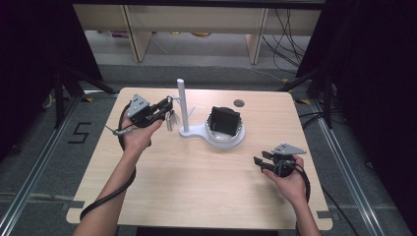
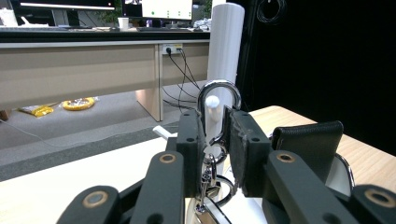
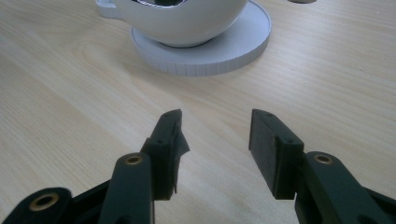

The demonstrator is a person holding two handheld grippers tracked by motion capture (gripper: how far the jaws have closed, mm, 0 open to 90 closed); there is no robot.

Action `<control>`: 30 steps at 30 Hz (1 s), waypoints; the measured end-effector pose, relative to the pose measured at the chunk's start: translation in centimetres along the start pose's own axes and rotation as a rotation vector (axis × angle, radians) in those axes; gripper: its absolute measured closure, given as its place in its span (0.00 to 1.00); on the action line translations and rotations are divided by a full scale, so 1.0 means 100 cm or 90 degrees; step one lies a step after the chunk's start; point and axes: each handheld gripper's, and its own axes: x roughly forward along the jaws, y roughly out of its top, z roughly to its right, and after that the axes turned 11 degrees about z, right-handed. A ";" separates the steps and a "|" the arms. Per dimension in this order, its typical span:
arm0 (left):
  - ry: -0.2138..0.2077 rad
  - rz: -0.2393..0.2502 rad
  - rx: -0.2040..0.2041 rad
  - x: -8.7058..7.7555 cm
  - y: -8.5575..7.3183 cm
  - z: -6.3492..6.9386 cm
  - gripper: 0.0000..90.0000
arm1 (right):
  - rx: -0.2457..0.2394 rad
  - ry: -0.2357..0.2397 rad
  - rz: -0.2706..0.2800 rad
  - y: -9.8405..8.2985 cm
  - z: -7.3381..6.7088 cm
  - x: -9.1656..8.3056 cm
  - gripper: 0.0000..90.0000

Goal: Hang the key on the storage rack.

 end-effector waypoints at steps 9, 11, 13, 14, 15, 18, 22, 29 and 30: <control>-0.001 -0.012 -0.004 0.006 -0.004 -0.002 0.82 | -0.005 -0.002 0.006 -0.001 0.000 0.001 0.61; -0.001 -0.014 -0.008 0.007 -0.005 -0.003 0.82 | -0.005 -0.002 0.006 -0.001 0.000 0.001 0.61; 0.000 -0.013 -0.011 0.008 -0.006 -0.003 0.82 | -0.005 -0.002 0.007 -0.001 0.000 0.001 0.61; -0.001 -0.015 -0.009 0.009 -0.006 -0.003 0.82 | -0.005 -0.002 0.007 -0.001 0.000 0.001 0.61; -0.002 -0.016 -0.009 0.009 -0.006 -0.003 0.82 | -0.006 -0.002 0.004 0.000 0.000 0.001 0.61; -0.002 -0.018 -0.009 0.011 -0.007 -0.002 0.82 | -0.007 -0.004 0.001 0.000 0.001 0.000 0.61; -0.002 -0.020 -0.002 0.013 -0.009 -0.002 0.81 | -0.005 -0.002 0.007 -0.001 0.000 0.001 0.61; -0.006 -0.024 0.003 0.015 -0.012 0.000 0.78 | -0.003 -0.001 0.005 0.000 0.001 0.000 0.61; -0.007 -0.025 0.004 0.015 -0.012 0.001 0.78 | -0.005 -0.005 0.003 0.000 0.001 0.000 0.61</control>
